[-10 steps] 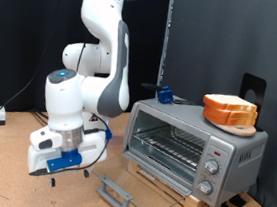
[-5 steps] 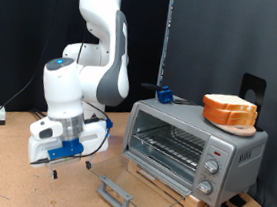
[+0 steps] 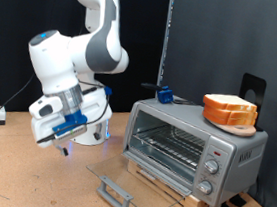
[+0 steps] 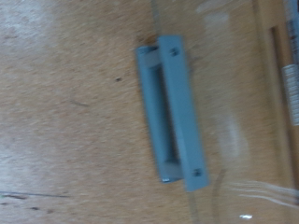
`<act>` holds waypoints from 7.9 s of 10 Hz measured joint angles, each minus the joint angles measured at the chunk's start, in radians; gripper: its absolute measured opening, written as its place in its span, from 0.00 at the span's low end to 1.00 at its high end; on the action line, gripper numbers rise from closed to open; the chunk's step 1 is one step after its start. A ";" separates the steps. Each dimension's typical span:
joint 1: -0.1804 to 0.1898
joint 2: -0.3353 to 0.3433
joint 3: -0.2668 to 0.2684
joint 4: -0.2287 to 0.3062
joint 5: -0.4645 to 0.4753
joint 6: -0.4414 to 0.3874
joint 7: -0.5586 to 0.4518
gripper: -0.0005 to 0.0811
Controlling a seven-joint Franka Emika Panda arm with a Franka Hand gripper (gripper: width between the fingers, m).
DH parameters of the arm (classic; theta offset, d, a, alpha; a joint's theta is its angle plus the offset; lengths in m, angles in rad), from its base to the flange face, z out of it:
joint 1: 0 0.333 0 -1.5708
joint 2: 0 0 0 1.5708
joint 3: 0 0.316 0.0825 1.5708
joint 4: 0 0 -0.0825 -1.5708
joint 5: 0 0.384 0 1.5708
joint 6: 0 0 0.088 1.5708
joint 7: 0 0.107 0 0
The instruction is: Make a piece of toast with the oven
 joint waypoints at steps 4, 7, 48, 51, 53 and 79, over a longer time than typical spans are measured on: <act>-0.030 -0.093 -0.025 0.076 -0.106 -0.288 0.019 0.99; -0.027 -0.119 -0.022 0.073 -0.099 -0.303 0.008 0.99; 0.063 -1.004 0.531 -0.422 0.088 -0.368 -0.492 0.99; 0.085 -1.017 0.564 -0.429 0.088 -0.383 -0.510 0.99; 0.099 -1.033 0.630 -0.444 0.094 -0.380 -0.495 0.99; 0.104 -0.901 0.874 -0.536 0.312 -0.152 -0.573 0.99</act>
